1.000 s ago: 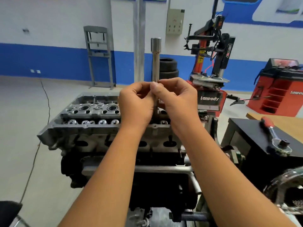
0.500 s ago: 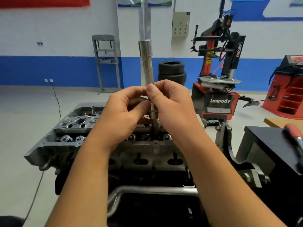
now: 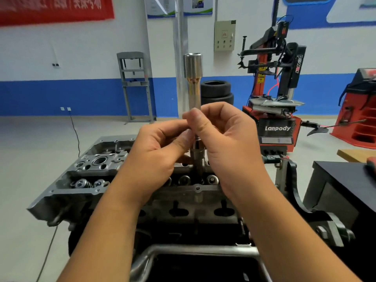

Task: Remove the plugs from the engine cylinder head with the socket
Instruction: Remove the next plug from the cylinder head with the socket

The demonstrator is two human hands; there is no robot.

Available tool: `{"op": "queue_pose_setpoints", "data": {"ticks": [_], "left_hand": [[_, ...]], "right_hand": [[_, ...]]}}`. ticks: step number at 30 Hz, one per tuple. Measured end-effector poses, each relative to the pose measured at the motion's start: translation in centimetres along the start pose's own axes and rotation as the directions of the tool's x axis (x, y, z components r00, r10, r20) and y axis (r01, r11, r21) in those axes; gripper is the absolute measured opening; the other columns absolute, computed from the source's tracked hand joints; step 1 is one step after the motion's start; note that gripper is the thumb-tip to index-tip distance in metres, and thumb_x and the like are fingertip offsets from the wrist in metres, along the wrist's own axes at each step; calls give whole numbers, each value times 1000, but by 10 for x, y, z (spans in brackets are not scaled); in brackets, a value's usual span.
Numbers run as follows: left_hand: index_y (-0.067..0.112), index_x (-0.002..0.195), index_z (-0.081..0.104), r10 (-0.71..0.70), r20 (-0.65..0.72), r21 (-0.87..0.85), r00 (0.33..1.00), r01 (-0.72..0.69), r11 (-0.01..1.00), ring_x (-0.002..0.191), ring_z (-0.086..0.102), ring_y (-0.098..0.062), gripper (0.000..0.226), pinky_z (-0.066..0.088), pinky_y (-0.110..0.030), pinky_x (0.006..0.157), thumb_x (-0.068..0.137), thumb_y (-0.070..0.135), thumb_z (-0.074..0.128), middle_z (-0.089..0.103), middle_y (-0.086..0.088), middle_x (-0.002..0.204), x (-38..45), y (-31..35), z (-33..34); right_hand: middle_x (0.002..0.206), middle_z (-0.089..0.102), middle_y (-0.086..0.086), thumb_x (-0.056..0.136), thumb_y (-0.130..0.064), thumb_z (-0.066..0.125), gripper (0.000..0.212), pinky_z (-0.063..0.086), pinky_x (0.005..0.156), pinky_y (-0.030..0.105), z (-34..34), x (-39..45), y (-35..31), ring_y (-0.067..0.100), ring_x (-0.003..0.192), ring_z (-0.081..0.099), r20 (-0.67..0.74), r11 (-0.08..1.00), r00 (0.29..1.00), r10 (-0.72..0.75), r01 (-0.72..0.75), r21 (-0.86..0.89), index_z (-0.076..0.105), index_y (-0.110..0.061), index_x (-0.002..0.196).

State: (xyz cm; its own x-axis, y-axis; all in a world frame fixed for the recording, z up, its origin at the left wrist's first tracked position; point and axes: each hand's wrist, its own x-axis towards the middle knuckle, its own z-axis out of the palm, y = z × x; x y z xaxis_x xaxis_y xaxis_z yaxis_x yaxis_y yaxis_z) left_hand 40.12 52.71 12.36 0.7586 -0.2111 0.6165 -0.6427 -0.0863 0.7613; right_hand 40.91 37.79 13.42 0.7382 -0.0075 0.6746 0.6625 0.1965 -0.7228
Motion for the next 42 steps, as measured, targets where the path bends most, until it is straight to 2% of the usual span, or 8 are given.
{"op": "queue_pose_setpoints", "data": {"ticks": [4, 14, 19, 22, 30, 34, 38, 42], "left_hand": [[25, 123, 73, 24, -4, -16, 1000, -24, 1000, 112, 73, -14, 27, 61, -27, 85, 103, 15, 58, 77, 5, 119, 4, 2, 9], [14, 108, 76, -4, -69, -120, 998, -4, 993, 98, 77, -22, 25, 62, -27, 78, 85, 24, 73, 80, -6, 103, 9, -3, 13], [18, 115, 75, -44, -39, -143, 998, 38, 989, 107, 75, -28, 30, 63, -38, 86, 87, 27, 75, 78, -9, 112, 10, -9, 7], [18, 120, 75, -47, -21, -167, 999, 43, 985, 109, 75, -31, 31, 63, -45, 88, 90, 27, 74, 78, -9, 115, 9, -8, 7], [13, 128, 71, -99, 18, -250, 995, 100, 963, 108, 75, -26, 32, 61, -28, 76, 99, 19, 57, 77, -11, 118, 8, -7, 9], [15, 128, 70, -44, 43, -150, 998, 50, 987, 111, 74, -25, 30, 61, -32, 84, 101, 18, 55, 76, -7, 121, 5, -7, 9], [10, 130, 67, -26, 43, -77, 999, 30, 997, 118, 71, -30, 29, 59, -46, 94, 104, 19, 59, 74, -9, 125, 3, -9, 7], [13, 129, 67, -28, 3, -92, 1000, 28, 995, 117, 70, -33, 34, 59, -51, 96, 97, 25, 67, 74, -12, 122, 1, -9, 6]], "right_hand": [[93, 75, 15, 99, -31, 61, 24, 62, 86, 49, -7, 0, 0, 33, 93, 72, 34, 999, 999, 27, -26, -22, 75, -11, 96], [102, 78, 8, 96, -28, 72, 11, 60, 74, 28, -3, -7, 5, 20, 92, 76, -11, 985, 993, 121, -119, 128, 67, -17, 96], [75, 73, -4, 80, -34, 78, 31, 55, 63, 19, 1, -6, 2, 6, 69, 70, -26, 973, 992, 123, -115, 199, 67, -8, 92], [67, 69, -7, 83, -28, 80, 25, 52, 58, 16, 6, -8, 4, 3, 63, 67, -33, 973, 995, 98, -89, 211, 66, -9, 89], [87, 73, 2, 103, -38, 57, 28, 63, 81, 42, 13, -7, 11, 17, 87, 72, -83, 992, 991, 105, -98, 81, 72, -18, 91], [88, 72, -1, 98, -40, 64, 14, 58, 69, 25, 13, -7, 8, 8, 80, 70, -98, 983, 989, 109, -93, 157, 68, -27, 92], [89, 73, 6, 89, -42, 76, 23, 64, 79, 50, 12, -9, 8, 22, 85, 72, -108, 988, 989, 98, -84, 130, 66, -21, 90], [74, 73, -3, 86, -38, 80, 25, 60, 65, 30, 11, -10, 6, 13, 71, 73, -63, 978, 991, 115, -102, 181, 68, -16, 90]]}}
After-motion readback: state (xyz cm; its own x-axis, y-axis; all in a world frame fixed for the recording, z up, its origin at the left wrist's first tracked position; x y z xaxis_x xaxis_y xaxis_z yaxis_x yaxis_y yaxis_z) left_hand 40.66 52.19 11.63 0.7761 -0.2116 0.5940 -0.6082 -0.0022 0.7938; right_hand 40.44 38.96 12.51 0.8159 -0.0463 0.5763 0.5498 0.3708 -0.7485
